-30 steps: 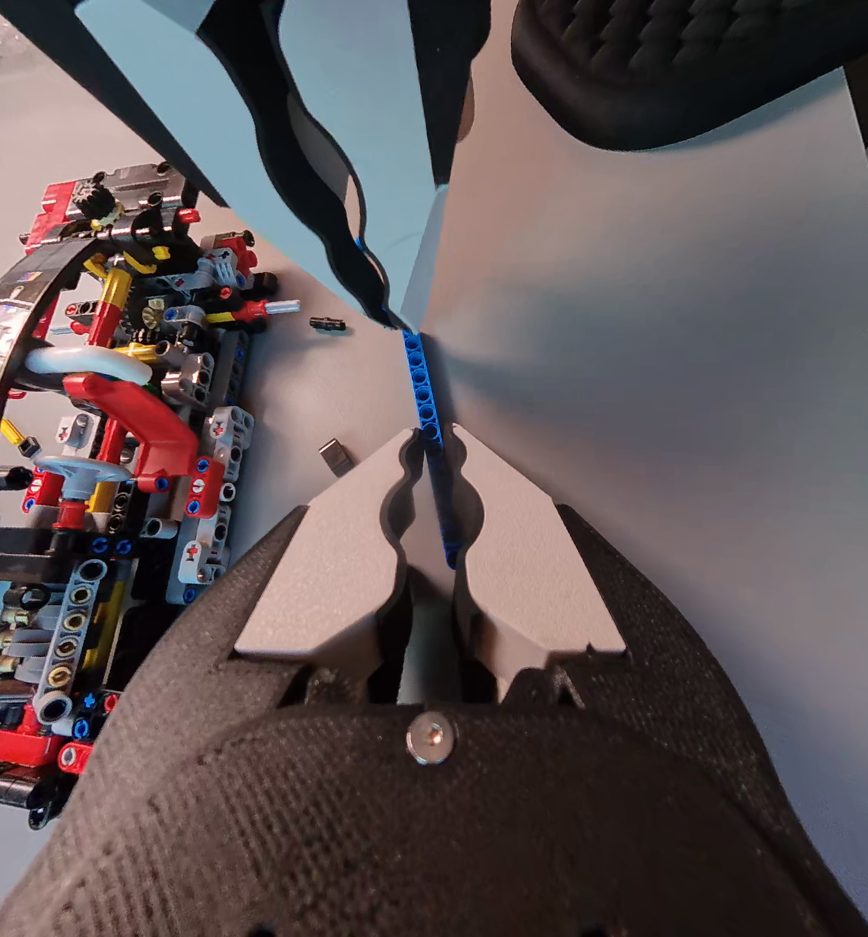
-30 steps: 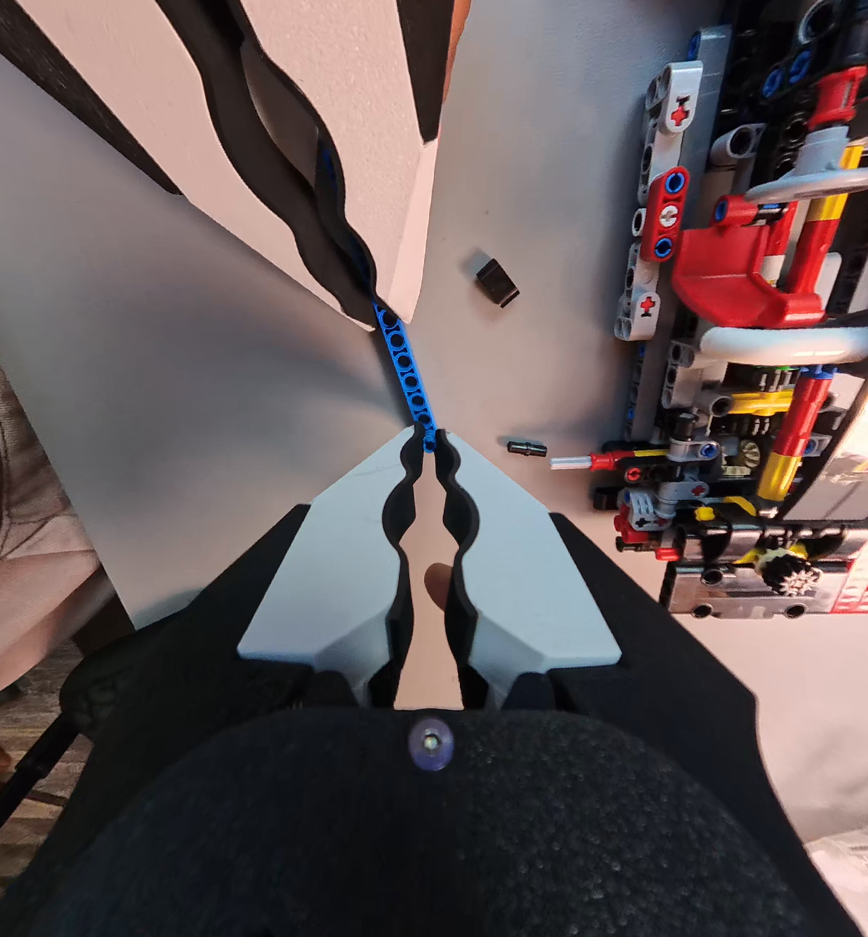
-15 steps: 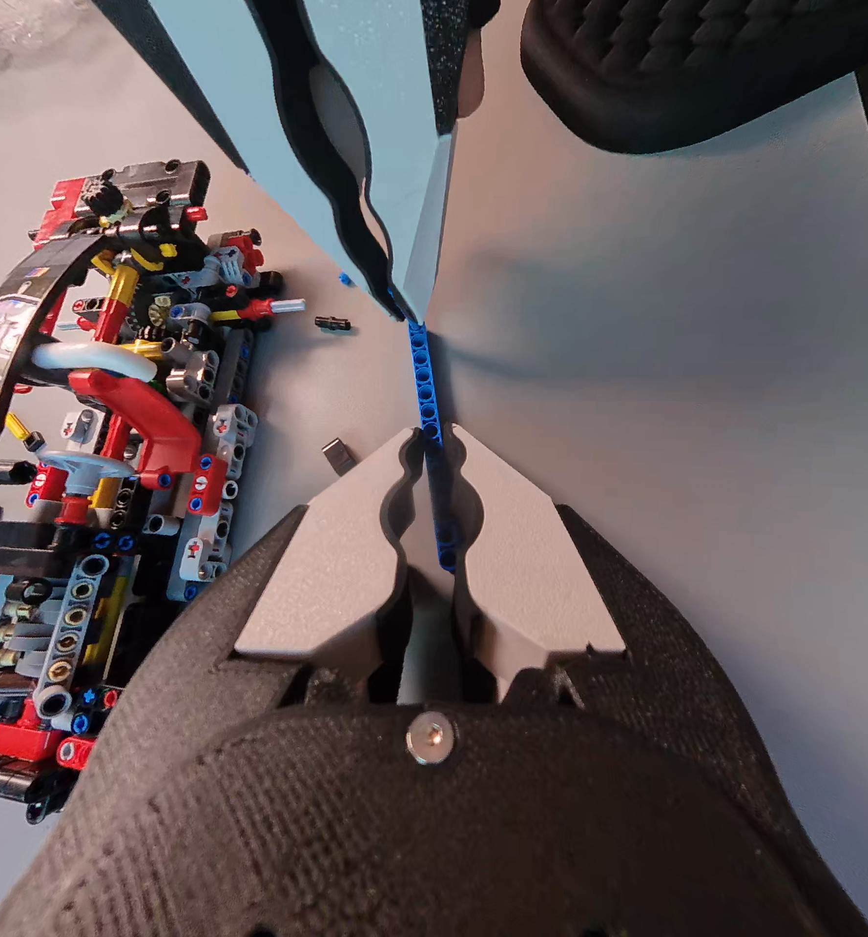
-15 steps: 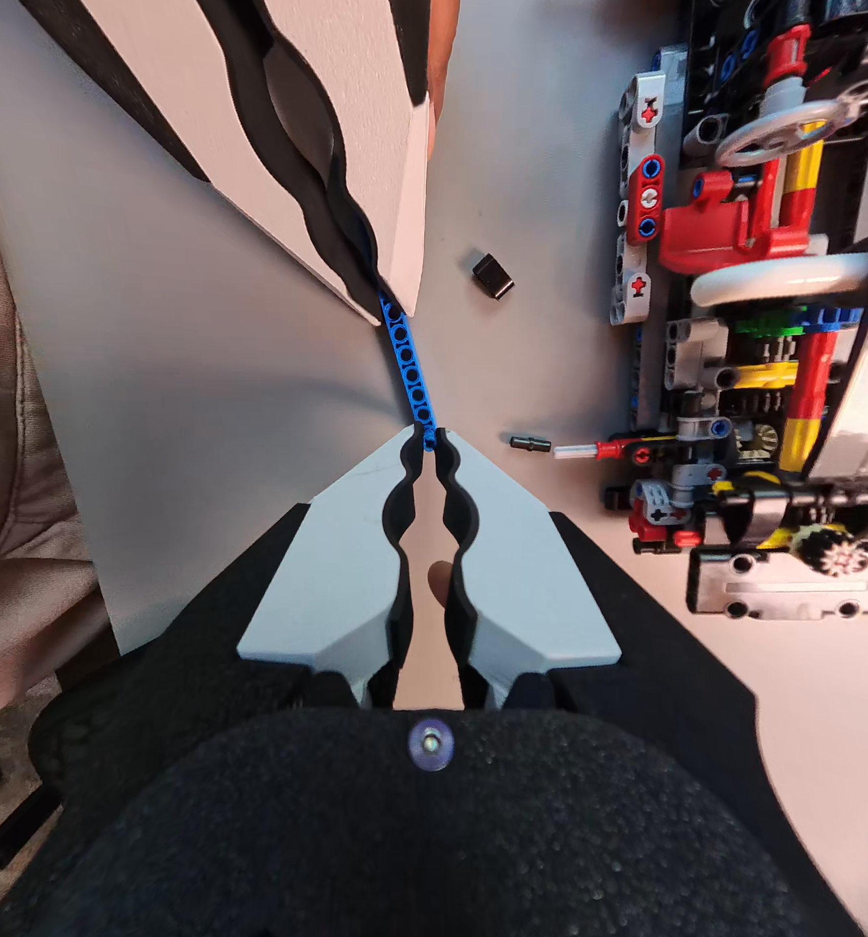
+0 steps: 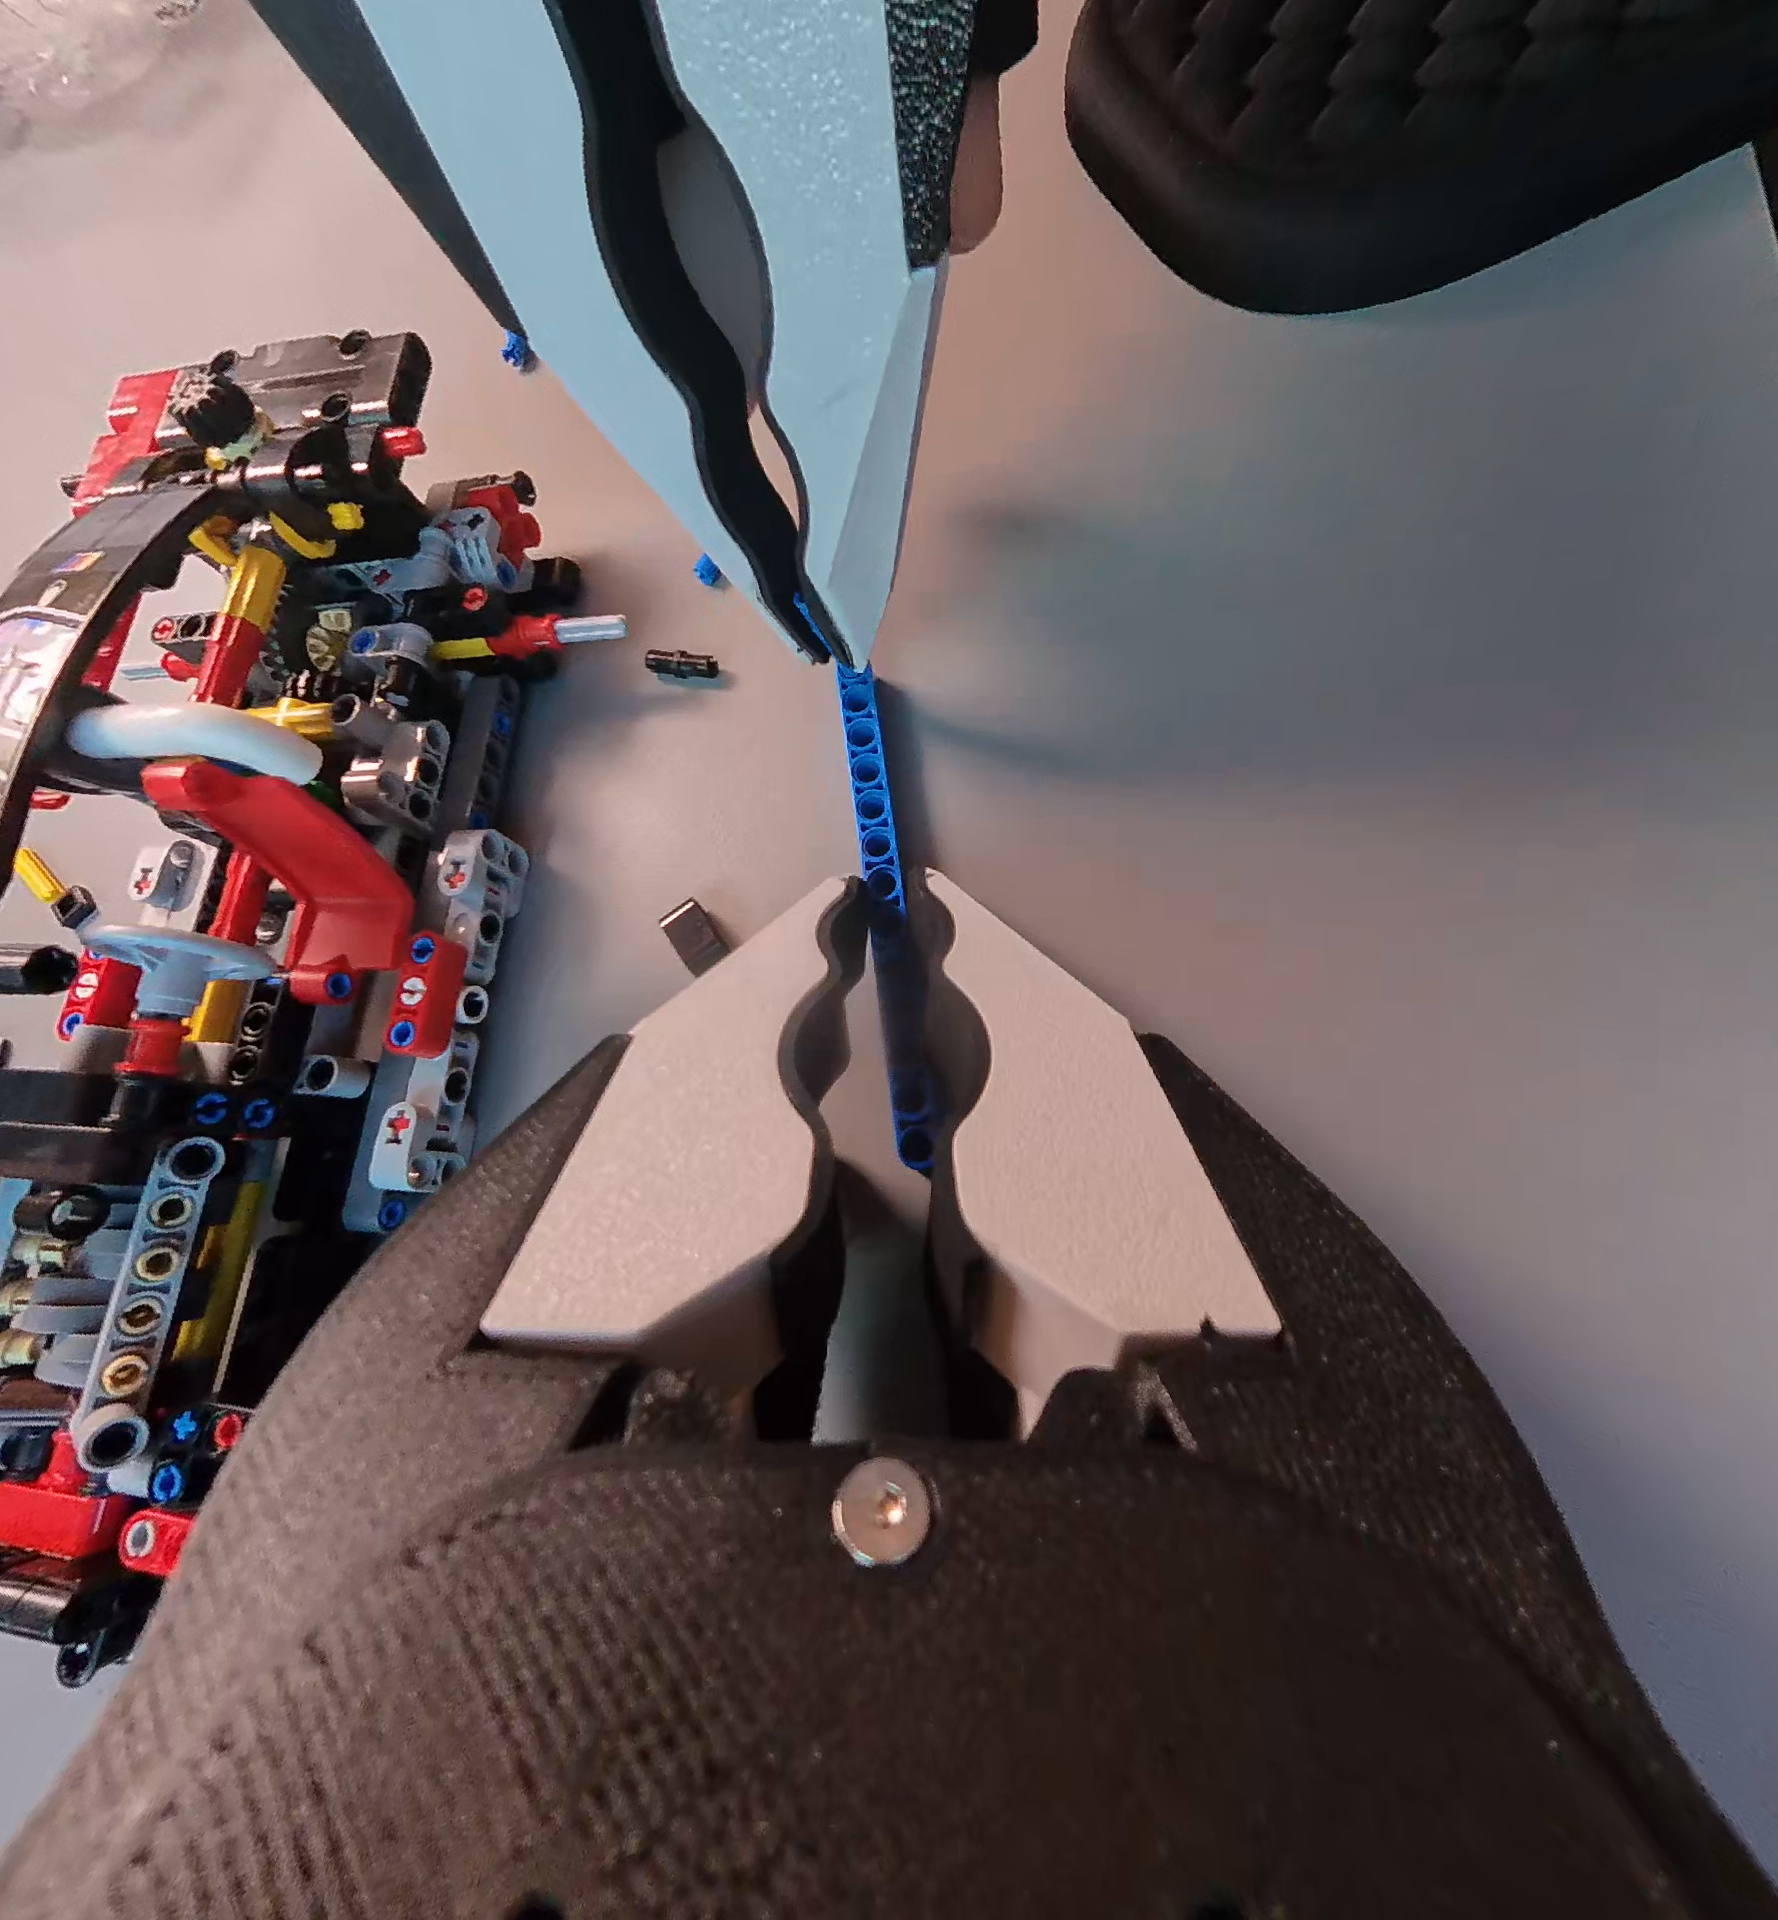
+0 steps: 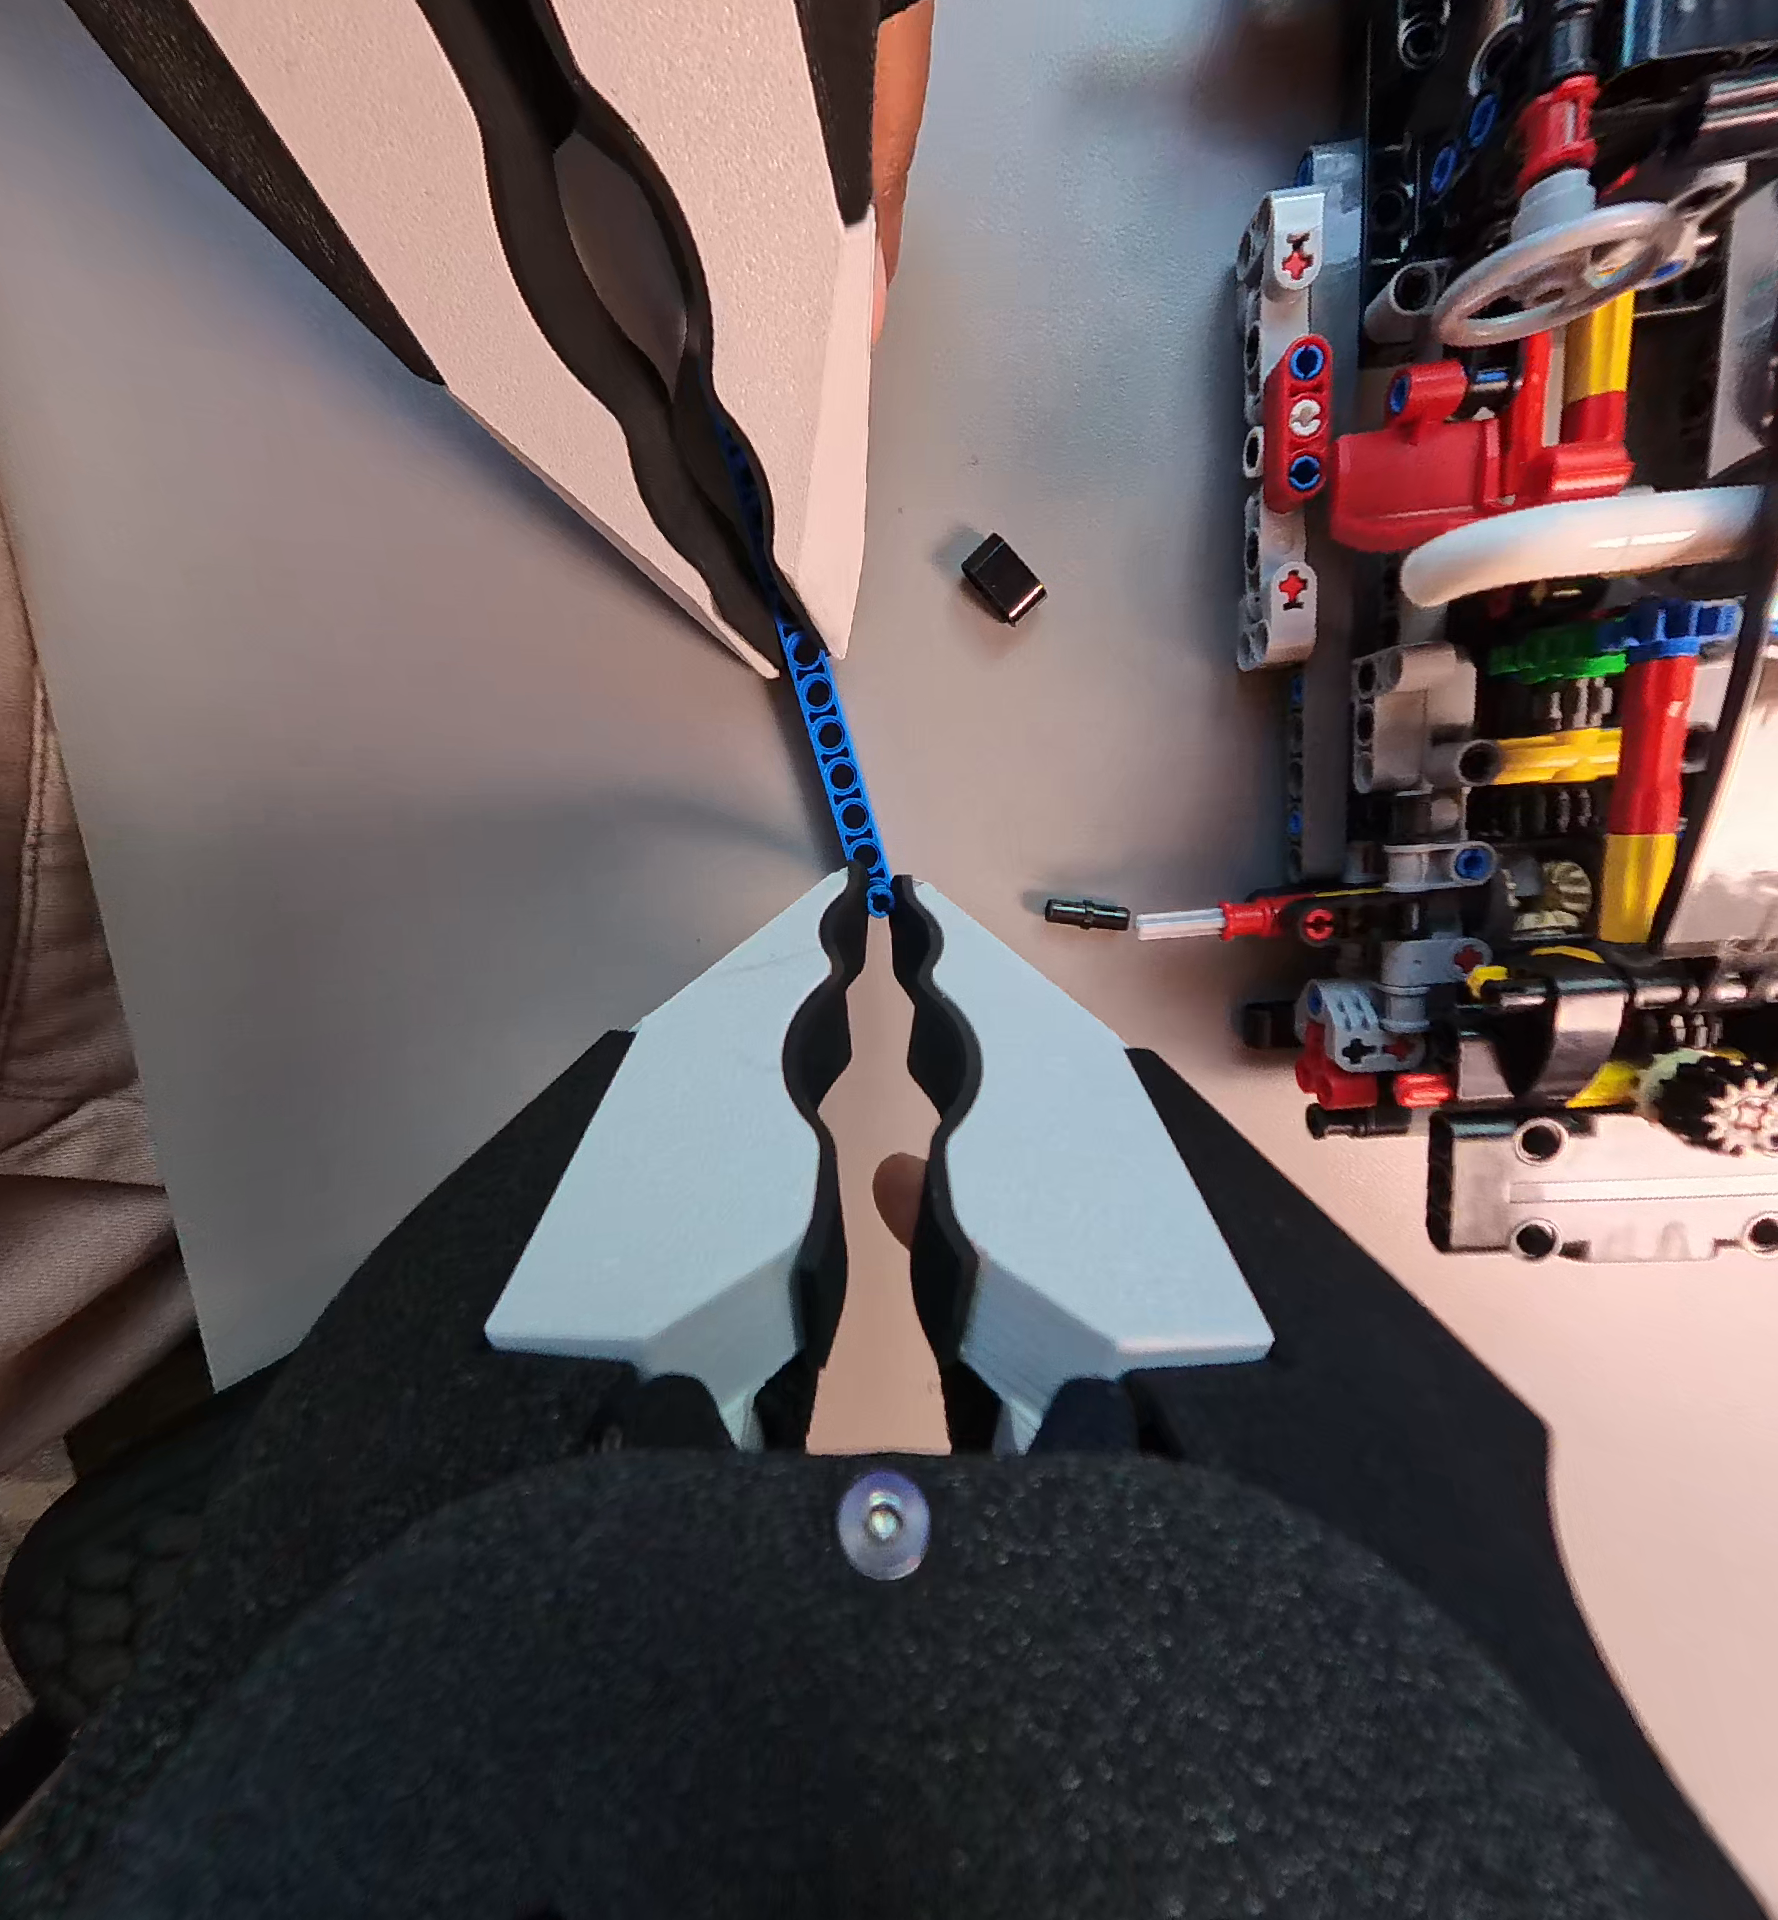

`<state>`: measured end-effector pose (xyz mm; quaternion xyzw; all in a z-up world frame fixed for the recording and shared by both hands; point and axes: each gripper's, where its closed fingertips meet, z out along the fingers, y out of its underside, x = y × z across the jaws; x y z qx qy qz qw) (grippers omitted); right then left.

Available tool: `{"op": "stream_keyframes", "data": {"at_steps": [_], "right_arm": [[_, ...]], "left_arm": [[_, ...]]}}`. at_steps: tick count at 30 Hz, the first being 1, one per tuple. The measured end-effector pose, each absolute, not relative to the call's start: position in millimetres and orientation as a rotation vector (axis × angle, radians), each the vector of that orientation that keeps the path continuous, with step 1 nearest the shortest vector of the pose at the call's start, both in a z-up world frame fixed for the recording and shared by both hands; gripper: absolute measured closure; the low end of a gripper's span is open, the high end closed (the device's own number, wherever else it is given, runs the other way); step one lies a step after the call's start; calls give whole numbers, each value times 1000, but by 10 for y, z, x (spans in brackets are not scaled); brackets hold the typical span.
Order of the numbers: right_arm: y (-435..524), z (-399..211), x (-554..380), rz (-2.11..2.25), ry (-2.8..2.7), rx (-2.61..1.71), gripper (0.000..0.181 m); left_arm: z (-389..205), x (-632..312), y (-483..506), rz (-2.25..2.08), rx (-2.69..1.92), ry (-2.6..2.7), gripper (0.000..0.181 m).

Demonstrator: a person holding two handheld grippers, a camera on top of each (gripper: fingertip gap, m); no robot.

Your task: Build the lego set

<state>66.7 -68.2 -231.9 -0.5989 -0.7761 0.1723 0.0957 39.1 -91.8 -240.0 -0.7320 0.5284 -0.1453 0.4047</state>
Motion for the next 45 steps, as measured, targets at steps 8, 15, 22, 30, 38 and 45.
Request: {"op": "stream_keyframes", "data": {"at_steps": [8, 15, 22, 30, 38, 45], "right_arm": [[-652, -2313, 654, 685, -1900, -2071, 179], [-619, -2319, 635, 790, -1422, -2242, 179], [-660, -2311, 635, 678, -1821, -1837, 178], [-677, -2347, 660, 668, -1872, -1711, 178], [-699, -2353, 660, 715, -1926, -1835, 178], [-697, -2170, 704, 503, -2152, -1584, 147]], "left_arm": [[-2399, 392, -916, -362, -1868, 1309, 175], [-2399, 392, -913, -358, -1872, 1302, 175], [-2401, 391, -916, -357, -1870, 1304, 175], [-2401, 391, -908, -355, -1867, 1303, 175], [-2397, 397, -918, -366, -1858, 1316, 175], [-2394, 403, -921, -364, -1849, 1327, 175]]}}
